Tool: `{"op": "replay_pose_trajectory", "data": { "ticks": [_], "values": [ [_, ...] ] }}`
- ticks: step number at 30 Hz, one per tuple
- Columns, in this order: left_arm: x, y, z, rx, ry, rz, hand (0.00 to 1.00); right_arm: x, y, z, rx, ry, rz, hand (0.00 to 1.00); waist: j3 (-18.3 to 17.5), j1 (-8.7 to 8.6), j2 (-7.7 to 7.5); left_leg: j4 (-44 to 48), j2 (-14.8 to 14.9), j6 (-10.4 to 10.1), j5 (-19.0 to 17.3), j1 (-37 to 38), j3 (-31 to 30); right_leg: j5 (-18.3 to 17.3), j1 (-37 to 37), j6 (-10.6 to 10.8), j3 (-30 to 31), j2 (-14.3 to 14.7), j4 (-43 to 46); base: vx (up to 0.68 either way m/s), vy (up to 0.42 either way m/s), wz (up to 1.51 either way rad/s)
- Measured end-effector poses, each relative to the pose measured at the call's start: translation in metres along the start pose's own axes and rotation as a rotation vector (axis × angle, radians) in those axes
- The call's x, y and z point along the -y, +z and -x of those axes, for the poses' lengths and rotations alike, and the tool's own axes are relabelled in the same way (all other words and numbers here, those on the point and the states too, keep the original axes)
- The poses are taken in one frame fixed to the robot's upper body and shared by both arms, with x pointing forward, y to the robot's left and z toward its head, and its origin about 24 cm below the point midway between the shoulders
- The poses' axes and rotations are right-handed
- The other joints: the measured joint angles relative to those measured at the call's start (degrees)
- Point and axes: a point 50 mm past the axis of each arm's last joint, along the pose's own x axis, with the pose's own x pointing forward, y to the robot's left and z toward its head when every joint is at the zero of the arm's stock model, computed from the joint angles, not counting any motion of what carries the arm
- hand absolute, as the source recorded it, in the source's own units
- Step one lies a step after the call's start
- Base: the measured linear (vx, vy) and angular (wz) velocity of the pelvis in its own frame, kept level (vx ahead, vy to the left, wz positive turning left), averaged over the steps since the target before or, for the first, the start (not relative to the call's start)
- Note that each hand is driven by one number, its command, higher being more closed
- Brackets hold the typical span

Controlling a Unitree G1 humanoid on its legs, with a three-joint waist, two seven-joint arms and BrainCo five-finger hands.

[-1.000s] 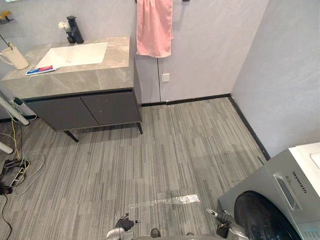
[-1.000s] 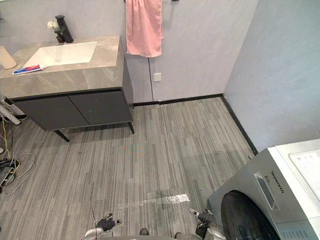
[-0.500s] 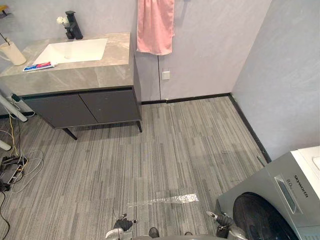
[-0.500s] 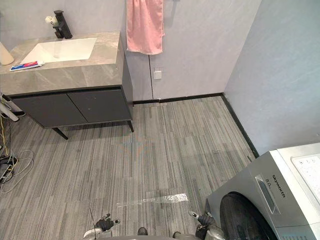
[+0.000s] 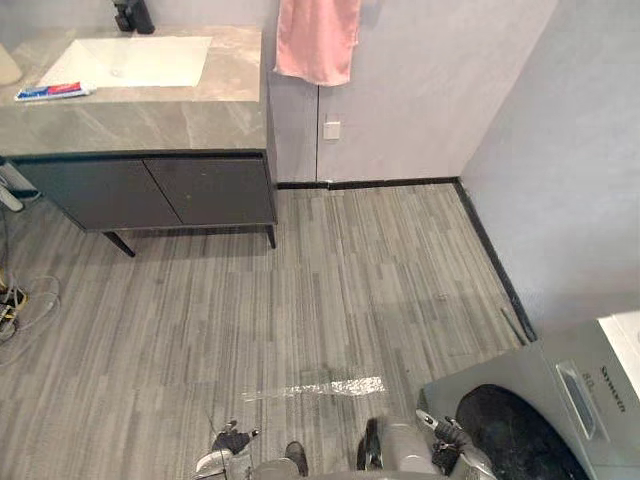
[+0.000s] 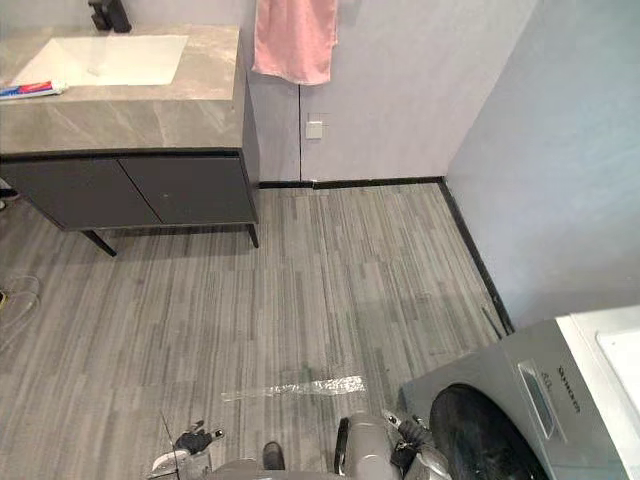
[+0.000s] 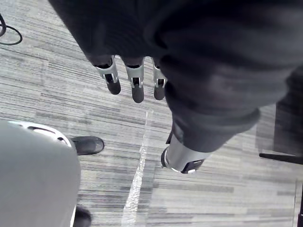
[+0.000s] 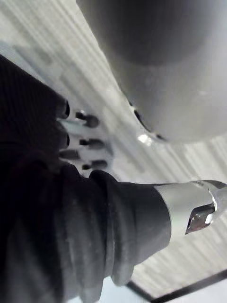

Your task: Organize washtable

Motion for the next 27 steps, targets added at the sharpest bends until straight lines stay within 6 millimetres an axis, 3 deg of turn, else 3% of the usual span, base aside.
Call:
{"op": "replay_pose_trajectory", "data": {
  "ticks": [4, 6, 7, 8, 9, 10, 11, 12, 13, 15, 16, 18, 21, 22, 23, 24, 25, 26, 27],
  "values": [
    [0.003, 0.003, -0.001, 0.006, -0.004, 0.032, 0.00, 0.000, 0.002, 0.000, 0.007, 0.001, -0.010, 0.00, 0.19, -1.31, -0.22, 0.35, 0.88, -4.29, -4.77, 2.99, -0.14, 10.55, -1.55, 1.32, -3.51, -1.04, -28.01, 0.45, -0.115, 0.03],
    [0.006, 0.005, -0.001, 0.010, -0.006, 0.071, 0.00, 0.003, 0.004, 0.000, 0.016, 0.003, -0.028, 0.00, 0.20, -1.54, -0.34, 3.70, 1.72, -5.98, -9.36, 4.15, -0.95, 10.10, -4.49, -0.15, -3.06, -2.52, -21.59, 0.59, -0.245, 0.43],
    [0.007, -0.001, 0.000, -0.004, 0.000, 0.106, 0.00, 0.009, 0.008, -0.001, 0.027, -0.007, -0.035, 0.00, -0.08, -2.92, 1.76, 8.38, 5.59, -6.93, -12.28, 4.04, -2.13, 10.38, -4.41, -2.22, -4.27, -0.79, -15.70, 0.72, -0.323, 0.81],
    [0.004, -0.003, 0.000, -0.013, 0.012, 0.133, 0.00, 0.010, 0.008, -0.001, 0.028, -0.014, -0.031, 0.00, -0.58, -3.46, 1.80, 16.67, 7.82, -7.27, -13.50, 1.82, -3.39, 11.71, -3.34, -3.50, -5.37, 0.08, -13.25, 0.86, -0.488, 0.76],
    [0.004, -0.002, 0.000, -0.010, 0.019, 0.182, 0.00, 0.014, 0.007, -0.001, 0.020, -0.027, -0.032, 0.00, -0.30, -2.76, 3.02, 30.62, 11.74, -4.76, -11.54, -3.46, -3.60, 10.26, -1.71, -6.61, -6.45, 1.66, -11.23, 0.74, -0.429, 0.35],
    [0.006, -0.004, 0.000, -0.019, 0.020, 0.209, 0.00, 0.017, 0.009, -0.001, 0.026, -0.034, -0.029, 0.00, -0.22, -2.48, 3.50, 36.75, 13.68, -1.87, -8.63, -5.53, -3.72, 8.98, 0.06, -7.17, -7.15, 2.96, -11.54, 0.74, -0.450, -0.11],
    [0.005, -0.013, 0.002, -0.050, 0.028, 0.248, 0.00, 0.018, 0.009, -0.001, 0.024, -0.034, -0.022, 0.00, -0.11, -2.31, 4.62, 47.57, 17.02, 1.16, 0.00, -9.35, -4.36, 6.68, 4.02, -8.61, -7.28, 5.43, -13.11, 0.62, -0.288, -0.38],
    [0.007, -0.016, 0.003, -0.059, 0.025, 0.250, 0.00, 0.017, 0.008, -0.001, 0.021, -0.032, -0.018, 0.00, -0.01, -1.84, 5.05, 54.42, 18.89, 0.65, 1.32, -11.03, -4.75, 5.60, 7.19, -9.28, -6.16, 7.34, -14.75, 0.91, -0.405, -0.75],
    [0.008, -0.013, 0.003, -0.050, 0.020, 0.272, 0.00, 0.016, 0.006, 0.000, 0.012, -0.027, -0.012, 0.00, 0.27, -0.88, 4.81, 62.15, 19.52, -0.26, 0.11, -13.16, -4.71, 5.18, 11.94, -9.94, -3.65, 9.37, -17.11, 0.60, -0.259, -0.74],
    [0.005, -0.005, 0.002, -0.013, 0.022, 0.281, 0.00, 0.008, 0.003, -0.001, -0.004, -0.009, -0.016, 0.00, 1.43, -0.88, 2.81, 66.65, 17.76, -1.41, -3.12, -15.56, -3.65, 4.73, 19.62, -10.64, -0.10, 9.75, -20.67, 0.69, -0.241, -0.63],
    [0.004, 0.000, 0.001, 0.013, 0.023, 0.298, 0.00, 0.005, 0.004, -0.001, -0.009, -0.004, -0.014, 0.00, 1.80, -0.70, 1.65, 65.34, 15.73, -1.72, -5.44, -17.73, -2.25, 4.69, 23.54, -10.69, 2.68, 9.29, -22.49, 0.78, -0.198, -0.71],
    [0.003, 0.004, 0.001, 0.036, 0.023, 0.316, 0.00, -0.005, 0.011, -0.003, 0.005, 0.020, 0.000, 0.00, 2.11, 0.07, 1.04, 60.30, 12.88, -1.75, -6.78, -21.59, 0.13, 4.69, 26.86, -10.70, 5.67, 8.86, -24.22, 0.53, -0.065, -0.82],
    [0.003, 0.006, 0.002, 0.058, 0.027, 0.374, 0.00, -0.011, 0.025, -0.006, 0.040, 0.036, 0.007, 0.00, 2.25, 2.46, 1.16, 37.72, 6.41, -2.44, -6.12, -27.36, 1.48, 3.29, 31.73, -10.01, 10.92, 6.29, -26.36, 0.60, 0.104, -1.18],
    [0.001, 0.001, 0.003, 0.046, 0.037, 0.389, 0.00, -0.013, 0.027, -0.006, 0.045, 0.041, 0.009, 0.00, 2.12, 2.31, 1.78, 25.08, 4.68, -4.62, -2.64, -27.87, 1.39, 2.57, 34.52, -9.26, 11.64, 5.56, -27.56, 0.69, 0.283, -1.08],
    [0.001, -0.008, 0.004, 0.023, 0.046, 0.397, 0.00, -0.012, 0.025, -0.006, 0.044, 0.040, 0.015, 0.00, 1.69, 2.44, 3.15, 15.12, 4.52, -4.55, 0.46, -27.94, 1.47, 1.44, 37.47, -8.13, 12.39, 5.60, -29.52, 0.58, 0.251, -1.03],
    [0.000, -0.014, 0.006, 0.007, 0.052, 0.400, 0.00, -0.008, 0.025, -0.006, 0.044, 0.032, 0.025, 0.00, 1.18, 2.65, 4.08, 12.84, 5.28, -4.59, 0.46, -28.66, 1.59, 0.28, 39.08, -7.99, 13.24, 5.94, -30.37, 0.63, 0.378, -1.06],
    [-0.003, -0.022, 0.007, -0.017, 0.066, 0.403, 0.00, -0.007, 0.019, -0.005, 0.024, 0.033, 0.047, 0.00, 0.21, 3.48, 4.75, 16.60, 6.20, -1.52, 7.28, -30.48, 1.79, -2.81, 41.85, -7.76, 14.04, 5.47, -31.23, 0.62, 0.411, -0.70],
    [-0.006, -0.020, 0.006, -0.013, 0.072, 0.406, 0.00, -0.006, 0.007, -0.004, -0.012, 0.029, 0.044, 0.00, -0.63, 3.55, 2.63, 19.68, 4.87, 0.43, 8.85, -31.43, 2.95, -3.28, 42.33, -7.02, 14.03, 2.88, -30.24, 0.75, 0.482, -0.42],
    [-0.008, -0.018, 0.006, -0.008, 0.077, 0.403, 0.00, -0.004, 0.003, -0.003, -0.028, 0.024, 0.043, 0.00, -0.83, 3.60, 1.80, 19.90, 3.88, 0.90, 8.54, -31.17, 3.59, -2.91, 41.66, -7.29, 14.09, 1.70, -28.40, 0.72, 0.469, 0.17]
  ]
}}
